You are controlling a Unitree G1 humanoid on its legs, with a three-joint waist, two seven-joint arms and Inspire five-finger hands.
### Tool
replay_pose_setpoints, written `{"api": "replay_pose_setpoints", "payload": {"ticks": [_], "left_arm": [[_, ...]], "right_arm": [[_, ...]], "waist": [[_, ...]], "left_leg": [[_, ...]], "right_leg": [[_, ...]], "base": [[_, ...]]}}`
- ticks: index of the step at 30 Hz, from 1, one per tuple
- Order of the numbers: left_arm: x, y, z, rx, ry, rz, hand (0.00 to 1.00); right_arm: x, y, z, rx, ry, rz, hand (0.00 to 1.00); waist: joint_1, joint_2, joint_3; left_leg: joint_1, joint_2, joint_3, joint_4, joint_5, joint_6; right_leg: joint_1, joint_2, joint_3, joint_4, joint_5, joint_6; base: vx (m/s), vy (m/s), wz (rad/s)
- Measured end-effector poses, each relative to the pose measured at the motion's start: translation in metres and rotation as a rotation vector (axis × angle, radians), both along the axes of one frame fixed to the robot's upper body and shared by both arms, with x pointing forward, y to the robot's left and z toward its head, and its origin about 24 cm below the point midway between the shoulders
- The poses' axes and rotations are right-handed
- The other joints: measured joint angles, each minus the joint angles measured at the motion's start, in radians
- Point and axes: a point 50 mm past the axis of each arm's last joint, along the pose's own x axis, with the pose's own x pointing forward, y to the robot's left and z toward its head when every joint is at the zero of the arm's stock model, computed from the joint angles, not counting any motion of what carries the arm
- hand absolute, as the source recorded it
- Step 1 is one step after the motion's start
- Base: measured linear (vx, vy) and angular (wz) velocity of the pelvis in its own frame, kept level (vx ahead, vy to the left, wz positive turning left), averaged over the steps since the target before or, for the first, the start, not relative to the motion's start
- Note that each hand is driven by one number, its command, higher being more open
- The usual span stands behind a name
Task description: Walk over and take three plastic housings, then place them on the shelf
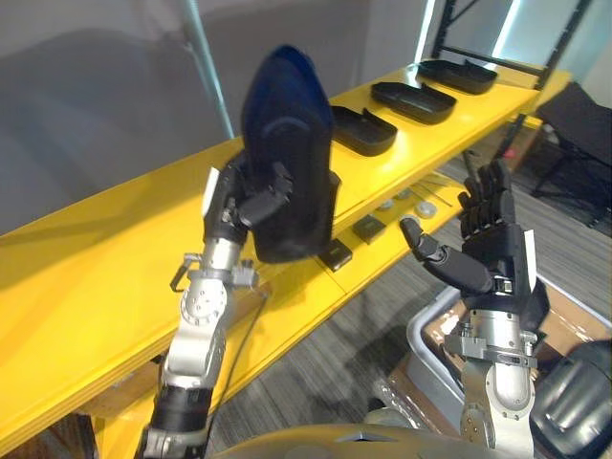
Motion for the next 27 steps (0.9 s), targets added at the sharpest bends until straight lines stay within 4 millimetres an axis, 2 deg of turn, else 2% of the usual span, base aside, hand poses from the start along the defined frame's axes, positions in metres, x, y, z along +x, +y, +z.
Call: {"api": "replay_pose_setpoints", "payload": {"ticks": [6,9,11,12,17,23,27], "left_arm": [[0.029,0.038,0.026,-0.141,-0.049,0.362,0.0],[0.038,0.046,0.047,-0.236,-0.088,0.421,0.0],[0.044,0.044,0.058,-0.283,-0.107,0.418,0.0],[0.049,0.041,0.067,-0.312,-0.112,0.411,0.0],[0.062,0.033,0.071,-0.384,-0.032,0.354,0.0],[0.071,0.027,0.056,-0.387,0.103,0.335,0.0],[0.076,0.025,0.065,-0.423,0.11,0.349,0.0]], "right_arm": [[-0.007,0.002,-0.012,0.001,0.095,0.026,1.0],[-0.006,0.009,-0.016,-0.001,0.134,0.094,1.0],[-0.005,0.017,-0.018,-0.001,0.149,0.142,1.0],[-0.004,0.025,-0.019,-0.001,0.162,0.187,1.0],[-0.005,0.042,-0.021,0.018,0.185,0.279,1.0],[-0.007,0.053,-0.011,0.06,0.153,0.299,1.0],[-0.008,0.057,-0.011,0.092,0.158,0.296,1.0]], "waist": [[-0.058,0.006,0.006],[-0.075,0.009,0.035],[-0.078,0.009,0.056],[-0.079,0.01,0.085],[-0.085,0.018,0.137],[-0.083,0.011,0.204],[-0.076,0.01,0.238]], "left_leg": [[-0.024,0.001,0.042,-0.046,0.041,-0.01],[-0.05,0.0,0.043,-0.063,0.059,-0.009],[-0.065,0.001,0.043,-0.064,0.064,-0.009],[-0.069,0.001,0.042,-0.066,0.067,-0.01],[-0.091,0.0,0.041,-0.073,0.073,-0.008],[-0.127,-0.002,0.031,-0.079,0.083,-0.007],[-0.132,-0.002,0.028,-0.082,0.085,-0.007]], "right_leg": [[-0.068,0.018,0.036,0.001,0.017,-0.005],[-0.102,0.023,0.039,0.001,0.028,-0.008],[-0.117,0.025,0.04,0.001,0.033,-0.008],[-0.121,0.026,0.04,0.001,0.035,-0.009],[-0.143,0.026,0.04,0.001,0.039,-0.009],[-0.175,0.025,0.033,0.002,0.045,-0.009],[-0.179,0.024,0.028,0.005,0.046,-0.009]], "base": [[-0.03,-0.045,-0.21],[0.0,-0.03,0.01],[-0.02,-0.01,0.01],[-0.03,-0.012,0.01],[-0.01,-0.002,0.0],[-0.02,-0.01,0.06],[0.0,-0.003,0.01]]}}
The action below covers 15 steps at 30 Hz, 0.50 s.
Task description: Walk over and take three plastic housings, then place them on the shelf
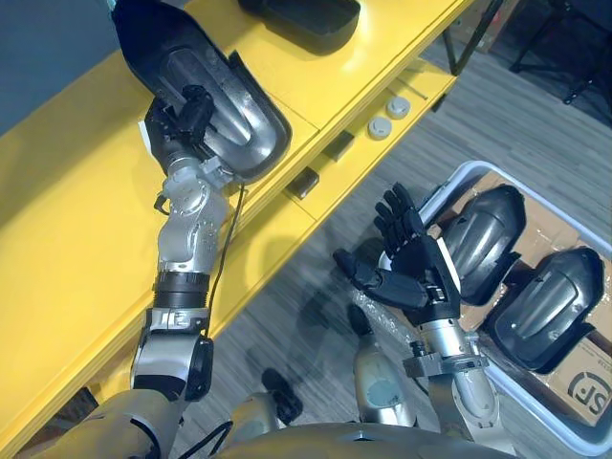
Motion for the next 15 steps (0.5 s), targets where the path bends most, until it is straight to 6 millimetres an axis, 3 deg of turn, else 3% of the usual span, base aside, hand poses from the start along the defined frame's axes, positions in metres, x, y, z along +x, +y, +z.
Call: {"api": "replay_pose_setpoints", "payload": {"ticks": [1,2,15], "left_arm": [[0.001,0.0,0.003,0.001,-0.003,0.005,0.0],[0.004,0.002,0.007,0.01,-0.002,0.018,1.0],[0.015,0.02,0.014,0.087,0.094,0.057,1.0]], "right_arm": [[0.0,0.001,0.0,0.002,0.002,0.002,1.0],[-0.001,0.003,-0.001,0.004,0.006,0.011,1.0],[-0.006,0.004,-0.004,0.027,0.034,-0.026,1.0]], "waist": [[0.0,0.0,0.002],[0.0,0.0,0.004],[-0.002,0.012,0.026]], "left_leg": [[0.0,0.0,0.0,0.0,0.0,0.0],[0.0,0.0,-0.001,-0.001,0.0,0.0],[0.001,0.0,-0.004,0.0,0.004,0.001]], "right_leg": [[0.0,0.0,-0.001,0.0,0.0,0.0],[0.0,0.0,-0.002,0.0,0.0,0.0],[0.001,0.0,-0.008,0.005,0.0,0.0]], "base": [[0.0,0.0,0.0],[0.0,0.0,0.0],[-0.01,-0.005,0.0]]}}
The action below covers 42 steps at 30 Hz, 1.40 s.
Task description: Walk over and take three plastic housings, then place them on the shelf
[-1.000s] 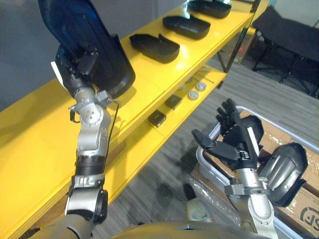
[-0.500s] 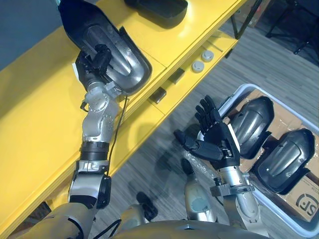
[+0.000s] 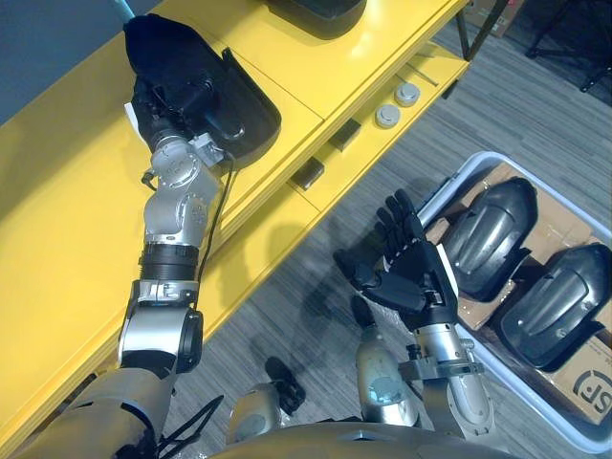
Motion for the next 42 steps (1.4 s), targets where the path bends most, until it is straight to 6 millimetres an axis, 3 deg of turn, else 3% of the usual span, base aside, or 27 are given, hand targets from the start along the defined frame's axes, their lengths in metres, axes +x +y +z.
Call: {"api": "replay_pose_setpoints", "payload": {"ticks": [12,17,20,27,40,42], "left_arm": [[0.007,0.006,0.0,0.07,0.073,0.016,1.0],[0.005,0.014,0.009,0.09,0.012,0.051,1.0],[0.004,0.014,0.031,0.101,-0.087,0.054,1.0],[-0.02,0.025,0.093,0.334,-0.334,0.141,1.0],[-0.02,0.022,0.09,0.357,-0.365,0.058,1.0],[-0.03,0.023,0.083,0.335,-0.416,0.036,1.0]], "right_arm": [[-0.007,0.003,-0.008,0.045,0.055,0.008,1.0],[-0.011,0.005,-0.012,0.049,0.076,0.026,1.0],[-0.012,0.006,-0.015,0.045,0.086,0.039,1.0],[-0.012,0.003,-0.027,0.027,0.13,0.031,1.0],[-0.004,-0.008,-0.03,-0.063,0.118,-0.03,1.0],[0.0,-0.013,-0.029,-0.099,0.1,-0.07,1.0]], "waist": [[-0.016,0.0,0.0],[-0.035,0.0,0.0],[-0.038,0.0,-0.001],[-0.056,0.004,-0.02],[-0.047,0.001,-0.119],[-0.048,0.001,-0.137]], "left_leg": [[0.037,0.0,0.005,-0.004,0.002,-0.001],[0.074,-0.007,0.016,-0.02,0.004,-0.002],[0.093,-0.015,0.016,-0.036,0.011,-0.001],[0.124,-0.027,-0.011,-0.072,0.031,0.003],[0.14,-0.029,-0.053,-0.086,0.039,0.002],[0.143,-0.03,-0.065,-0.088,0.039,0.002]], "right_leg": [[0.031,0.002,0.001,0.0,0.001,-0.001],[0.056,0.003,0.012,-0.003,0.001,-0.001],[0.07,0.0,0.013,-0.005,0.001,-0.001],[0.101,-0.004,-0.003,-0.011,0.0,-0.003],[0.153,-0.012,-0.043,-0.048,0.005,-0.006],[0.161,-0.013,-0.05,-0.051,0.005,-0.005]], "base": [[-0.01,-0.003,-0.01],[-0.02,0.006,-0.08],[-0.01,0.002,-0.01],[-0.02,0.0,0.05],[-0.02,0.004,0.08],[0.0,0.003,0.06]]}}
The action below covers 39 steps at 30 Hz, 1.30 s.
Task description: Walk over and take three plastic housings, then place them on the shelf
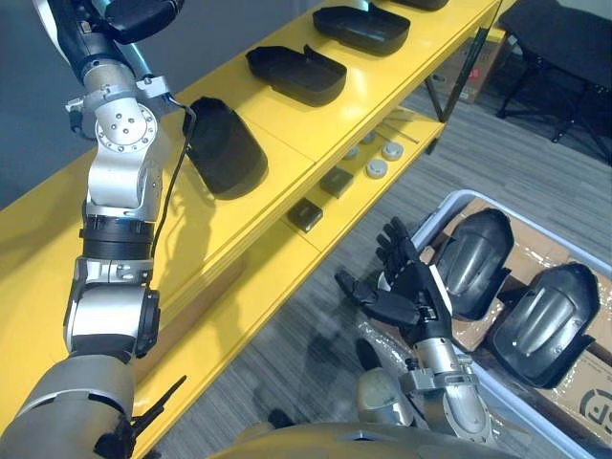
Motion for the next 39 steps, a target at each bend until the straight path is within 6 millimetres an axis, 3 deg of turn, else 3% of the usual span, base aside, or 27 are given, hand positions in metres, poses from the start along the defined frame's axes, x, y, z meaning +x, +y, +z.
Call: {"api": "replay_pose_setpoints", "payload": {"ticks": [3,5,6,9,11,17,25,26,39], "left_arm": [[-0.038,-0.013,-0.03,-0.024,-0.098,-0.092,1.0],[-0.077,-0.028,-0.077,-0.113,-0.082,-0.176,1.0],[-0.101,-0.035,-0.105,-0.168,-0.023,-0.205,1.0],[-0.136,-0.036,-0.158,-0.199,0.186,-0.191,1.0],[-0.147,-0.028,-0.17,-0.161,0.256,-0.132,1.0],[-0.164,-0.021,-0.167,-0.089,0.169,-0.165,1.0],[-0.167,-0.027,-0.159,-0.05,0.069,-0.286,1.0],[-0.167,-0.028,-0.159,-0.089,0.049,-0.308,1.0],[-0.166,-0.031,-0.16,-0.133,0.027,-0.325,1.0]], "right_arm": [[0.0,-0.008,0.004,-0.046,-0.043,-0.061,1.0],[0.0,-0.017,0.006,-0.058,-0.059,-0.111,1.0],[0.0,-0.023,0.007,-0.066,-0.06,-0.139,1.0],[-0.001,-0.045,0.01,-0.114,-0.077,-0.177,1.0],[-0.002,-0.058,0.015,-0.136,-0.097,-0.195,1.0],[-0.006,-0.08,0.038,-0.135,-0.193,-0.26,1.0],[-0.006,-0.086,0.039,-0.14,-0.182,-0.263,1.0],[0.004,-0.081,0.043,-0.121,-0.2,-0.207,1.0],[0.009,-0.079,0.044,-0.103,-0.222,-0.216,1.0]], "waist": [[0.007,-0.001,-0.021],[0.035,-0.004,-0.039],[0.057,-0.011,-0.053],[0.124,-0.038,-0.071],[0.147,-0.05,-0.078],[0.166,-0.043,-0.112],[0.171,-0.049,-0.126],[0.189,-0.069,-0.068],[0.19,-0.068,-0.026]], "left_leg": [[0.003,0.001,-0.024,-0.006,0.0,-0.001],[0.021,0.001,-0.04,-0.016,0.001,-0.002],[0.022,0.001,-0.048,-0.018,0.001,-0.002],[0.016,-0.001,-0.077,-0.018,0.004,-0.006],[0.015,-0.004,-0.092,-0.021,0.008,-0.006],[0.0,-0.011,-0.117,-0.033,0.007,-0.009],[-0.002,-0.003,-0.133,-0.019,0.012,-0.009],[-0.002,0.003,-0.138,0.005,-0.02,-0.011],[-0.04,0.003,-0.165,0.05,-0.032,0.001]], "right_leg": [[0.02,-0.001,-0.024,-0.012,0.0,0.0],[0.049,-0.003,-0.046,-0.024,0.0,0.0],[0.056,-0.003,-0.054,-0.029,0.0,0.0],[0.068,-0.008,-0.084,-0.03,-0.003,0.0],[0.072,-0.013,-0.098,-0.027,-0.01,0.002],[0.047,-0.014,-0.108,-0.009,-0.031,-0.007],[0.056,-0.009,-0.125,-0.012,-0.026,-0.011],[0.075,-0.005,-0.131,-0.024,-0.031,-0.018],[0.067,-0.011,-0.144,-0.005,-0.034,-0.021]], "base": [[0.0,0.0,0.18],[0.01,0.003,0.21],[0.0,-0.001,0.21],[-0.05,-0.014,0.28],[-0.09,-0.021,0.21],[-0.06,-0.022,0.02],[0.0,-0.007,0.03],[0.0,0.0,0.0],[-0.03,0.002,0.04]]}}
